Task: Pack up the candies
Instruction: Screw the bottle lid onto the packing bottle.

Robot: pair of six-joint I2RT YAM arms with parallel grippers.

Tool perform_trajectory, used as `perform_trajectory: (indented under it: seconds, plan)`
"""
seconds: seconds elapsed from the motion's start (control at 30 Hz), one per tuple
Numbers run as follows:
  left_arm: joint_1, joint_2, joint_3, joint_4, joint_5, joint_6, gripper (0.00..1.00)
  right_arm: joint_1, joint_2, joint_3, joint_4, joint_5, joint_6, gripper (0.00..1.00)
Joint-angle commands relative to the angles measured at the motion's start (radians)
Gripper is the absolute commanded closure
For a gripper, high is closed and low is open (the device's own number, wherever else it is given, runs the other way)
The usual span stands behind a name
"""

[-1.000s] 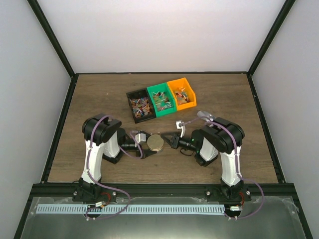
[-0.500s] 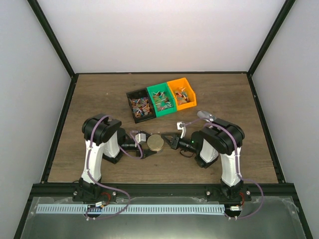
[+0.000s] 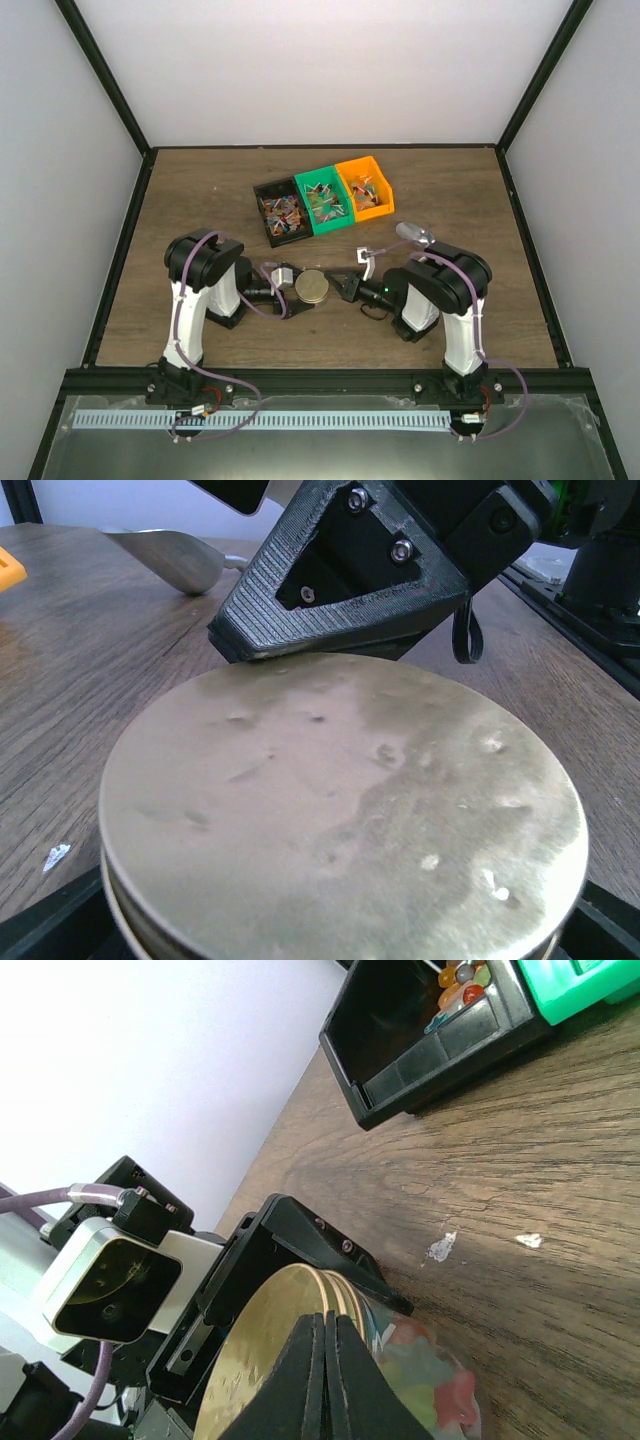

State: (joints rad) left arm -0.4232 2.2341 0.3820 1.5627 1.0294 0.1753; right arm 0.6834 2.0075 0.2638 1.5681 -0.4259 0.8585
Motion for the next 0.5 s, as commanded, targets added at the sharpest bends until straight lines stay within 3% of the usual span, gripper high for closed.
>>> perform_trajectory:
  seconds: [0.0,0.47]
  plan:
    - [0.02,0.181,-0.063,0.21,-0.318,-0.316,0.15,0.226,0.197,-0.273,0.339,-0.439,-0.009,0.99]
    - [0.046,0.176,-0.05,0.211,-0.359,-0.355,0.15,0.278,0.156,-0.303,0.339,-0.389,0.01,0.99]
